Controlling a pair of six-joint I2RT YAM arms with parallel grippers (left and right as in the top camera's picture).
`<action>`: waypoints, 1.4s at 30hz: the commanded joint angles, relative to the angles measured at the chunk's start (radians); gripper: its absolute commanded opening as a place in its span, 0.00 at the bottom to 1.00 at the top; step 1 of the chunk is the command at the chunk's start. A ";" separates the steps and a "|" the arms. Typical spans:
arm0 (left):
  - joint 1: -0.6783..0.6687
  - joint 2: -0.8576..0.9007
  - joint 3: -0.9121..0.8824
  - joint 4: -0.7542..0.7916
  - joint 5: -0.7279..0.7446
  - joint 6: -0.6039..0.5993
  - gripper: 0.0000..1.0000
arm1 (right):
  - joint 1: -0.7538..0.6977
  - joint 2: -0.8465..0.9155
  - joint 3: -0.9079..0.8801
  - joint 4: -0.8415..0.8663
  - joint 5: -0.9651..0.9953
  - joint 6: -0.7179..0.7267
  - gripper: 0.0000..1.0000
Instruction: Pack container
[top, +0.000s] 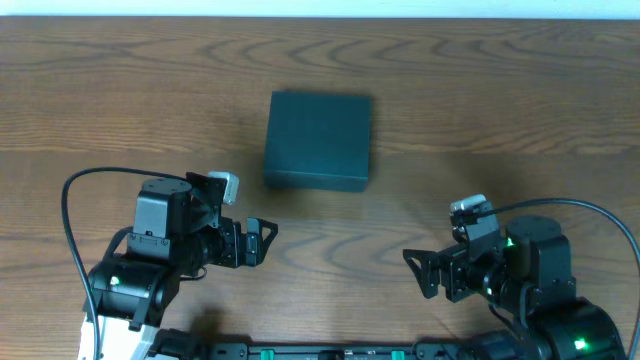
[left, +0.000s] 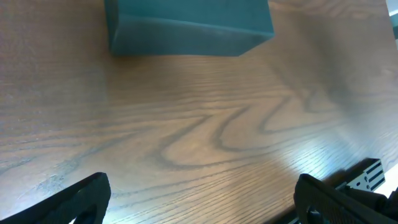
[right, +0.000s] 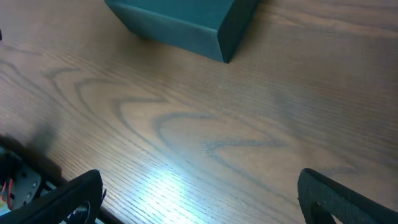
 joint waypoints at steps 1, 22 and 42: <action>-0.003 -0.004 0.006 -0.003 -0.008 -0.015 0.96 | 0.004 -0.002 -0.003 -0.001 -0.003 0.016 0.99; 0.101 -0.369 -0.134 0.058 -0.364 -0.003 0.96 | 0.004 -0.002 -0.003 -0.001 -0.003 0.016 0.99; 0.175 -0.830 -0.658 0.299 -0.398 0.221 0.96 | 0.004 -0.002 -0.003 -0.001 -0.003 0.016 0.99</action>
